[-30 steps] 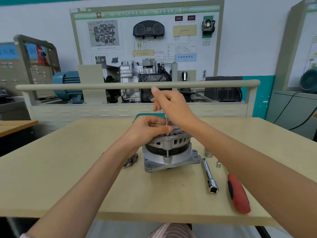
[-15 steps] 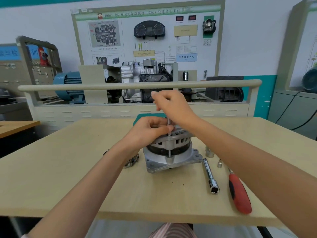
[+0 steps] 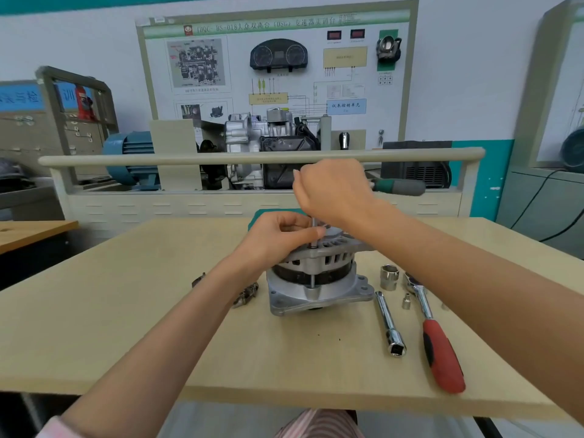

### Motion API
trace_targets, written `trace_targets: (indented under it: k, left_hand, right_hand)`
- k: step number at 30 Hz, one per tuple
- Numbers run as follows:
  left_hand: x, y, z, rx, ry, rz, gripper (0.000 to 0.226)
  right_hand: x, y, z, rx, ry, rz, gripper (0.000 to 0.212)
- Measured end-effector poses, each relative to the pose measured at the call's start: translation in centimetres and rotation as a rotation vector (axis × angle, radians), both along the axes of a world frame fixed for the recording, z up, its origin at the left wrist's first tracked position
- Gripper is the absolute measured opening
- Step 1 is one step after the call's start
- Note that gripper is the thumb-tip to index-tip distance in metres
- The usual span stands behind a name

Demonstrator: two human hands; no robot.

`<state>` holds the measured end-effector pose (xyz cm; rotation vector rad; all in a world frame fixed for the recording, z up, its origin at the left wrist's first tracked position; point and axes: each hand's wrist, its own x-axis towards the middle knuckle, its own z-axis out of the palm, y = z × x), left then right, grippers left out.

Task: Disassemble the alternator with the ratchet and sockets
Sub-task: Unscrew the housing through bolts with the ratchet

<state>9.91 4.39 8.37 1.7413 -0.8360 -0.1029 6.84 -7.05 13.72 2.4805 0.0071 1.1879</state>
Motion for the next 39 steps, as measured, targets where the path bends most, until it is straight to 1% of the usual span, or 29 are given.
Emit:
trace_targets:
  k: [1,2,5,7,8,11,13,15,17,20,23,24,25,27,29,31,32,35,37,39]
  left_hand:
    - [0.1,0.3,0.1,0.008,0.008,-0.040,0.005]
    - [0.2,0.6,0.2,0.016,0.019,-0.072,0.009]
    - [0.5,1.1,0.2,0.026,0.051,-0.108,0.011]
    - [0.4,0.9,0.1,-0.014,0.078,-0.067,0.010]
    - [0.5,0.6,0.1,-0.038,0.069,-0.022,0.011]
    - [0.5,-0.6,-0.1,-0.072,0.025,0.110,0.015]
    - [0.3,-1.2,-0.2,-0.062,-0.004,0.137,0.018]
    - [0.2,-0.9,-0.3,-0.038,-0.004,0.117,0.018]
    - [0.4,-0.2,-0.3,-0.008,0.004,0.054,0.021]
    - [0.5,0.5,-0.1,0.044,0.021,-0.040,0.025]
    - [0.4,0.2,0.1,0.028,0.055,0.002,0.027]
    - [0.4,0.0,0.0,0.011,0.053,0.040,0.024]
    - [0.4,-0.3,0.0,-0.009,0.044,0.073,0.019]
    - [0.4,-0.7,-0.2,-0.041,0.025,0.103,0.023]
    - [0.3,-1.1,-0.3,-0.037,0.003,0.108,0.024]
    - [0.2,-1.0,-0.3,-0.018,-0.003,0.100,0.017]
    - [0.1,-0.8,-0.3,-0.011,-0.003,0.082,0.012]
    - [0.1,0.1,-0.2,0.027,0.010,-0.029,0.020]
    - [0.2,0.5,-0.1,0.040,0.008,-0.065,0.019]
    - [0.1,0.4,0.1,0.034,0.018,-0.038,0.016]
  right_hand:
    - [-0.1,0.0,-0.1,-0.017,0.004,0.048,0.036]
    - [-0.1,-0.1,0.0,-0.030,0.024,0.100,0.034]
    - [-0.2,-0.2,0.7,-0.046,0.157,0.229,0.032]
    - [-0.2,-0.1,0.8,-0.026,0.210,0.234,0.031]
    - [-0.2,0.0,0.7,0.000,0.219,0.191,0.030]
    - [-0.1,0.9,0.7,0.091,0.200,-0.099,0.022]
    - [0.0,1.5,0.7,0.084,0.187,-0.207,0.019]
    - [0.2,1.4,0.5,0.048,0.141,-0.185,0.020]
    - [0.2,0.9,0.0,0.004,0.047,-0.107,0.026]
    - [0.2,0.1,-0.6,0.027,-0.042,0.014,0.037]
    - [0.1,-0.2,-0.6,0.113,-0.008,0.152,0.041]
    - [0.1,-0.1,-0.5,0.141,0.019,0.172,0.039]
    - [0.1,0.0,-0.5,0.153,0.045,0.155,0.036]
    - [0.2,0.5,-0.3,0.143,0.060,0.010,0.031]
    - [0.4,0.8,-0.2,0.162,0.055,-0.126,0.035]
    - [0.4,0.7,-0.1,0.178,0.057,-0.173,0.036]
    - [0.5,0.6,-0.1,0.182,0.043,-0.165,0.034]
    - [0.5,0.2,-0.5,0.093,-0.035,-0.052,0.031]
    - [0.2,0.3,-0.6,0.044,-0.052,0.067,0.038]
    - [0.1,0.3,-0.5,0.018,-0.018,0.088,0.042]
